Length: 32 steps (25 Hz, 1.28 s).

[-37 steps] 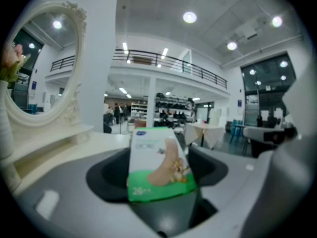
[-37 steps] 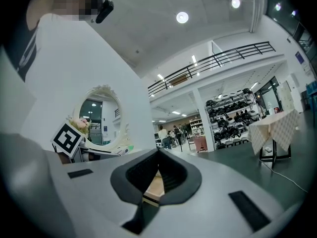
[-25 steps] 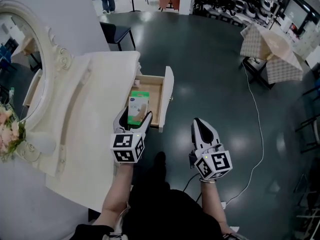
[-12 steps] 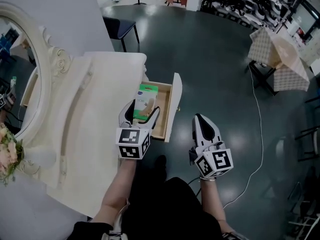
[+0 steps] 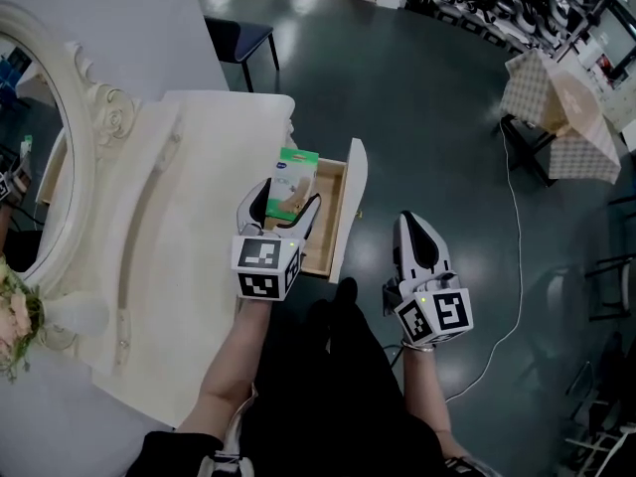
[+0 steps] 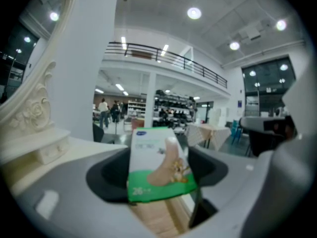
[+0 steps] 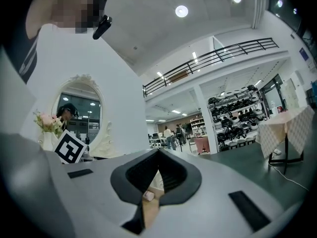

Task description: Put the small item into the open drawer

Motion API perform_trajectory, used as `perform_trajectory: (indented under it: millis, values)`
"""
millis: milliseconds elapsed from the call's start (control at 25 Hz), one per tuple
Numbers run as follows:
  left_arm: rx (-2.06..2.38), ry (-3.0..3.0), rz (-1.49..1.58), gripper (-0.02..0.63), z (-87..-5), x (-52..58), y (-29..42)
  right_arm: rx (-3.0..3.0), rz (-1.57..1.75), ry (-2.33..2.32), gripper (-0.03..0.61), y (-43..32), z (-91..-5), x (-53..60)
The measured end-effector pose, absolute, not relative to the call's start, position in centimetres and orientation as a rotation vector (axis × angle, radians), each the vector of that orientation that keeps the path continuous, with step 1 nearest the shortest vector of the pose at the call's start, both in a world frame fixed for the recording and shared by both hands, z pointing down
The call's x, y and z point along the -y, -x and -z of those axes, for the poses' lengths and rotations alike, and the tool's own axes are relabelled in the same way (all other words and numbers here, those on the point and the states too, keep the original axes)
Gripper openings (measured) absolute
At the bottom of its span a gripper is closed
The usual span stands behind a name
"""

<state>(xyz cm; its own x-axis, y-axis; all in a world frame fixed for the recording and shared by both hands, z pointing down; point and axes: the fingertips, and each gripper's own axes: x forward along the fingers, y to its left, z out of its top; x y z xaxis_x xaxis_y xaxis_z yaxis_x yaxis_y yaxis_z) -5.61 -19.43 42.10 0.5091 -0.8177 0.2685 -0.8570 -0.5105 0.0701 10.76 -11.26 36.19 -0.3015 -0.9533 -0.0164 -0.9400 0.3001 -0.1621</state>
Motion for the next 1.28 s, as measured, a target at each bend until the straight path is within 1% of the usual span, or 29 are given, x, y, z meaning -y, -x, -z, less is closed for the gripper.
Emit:
perform_trajectory:
  millis: [640, 920, 1280]
  values:
    - [1.405, -2.475, -0.451, 0.368, -47.1, 24.9, 2.2, -2.456, 0.191, 1.749, -0.003, -13.5, -35.7, 17.1]
    - [1.382, -2.386, -0.581, 0.368, -52.6, 26.9, 1.0, -2.466, 0.226, 1.748, -0.003, -15.3, -36.6, 19.6]
    - [1.335, -2.257, -0.735, 0.368, -60.6, 28.3, 1.2, -2.485, 0.277, 1.74, -0.003, -16.5, -37.8, 21.9]
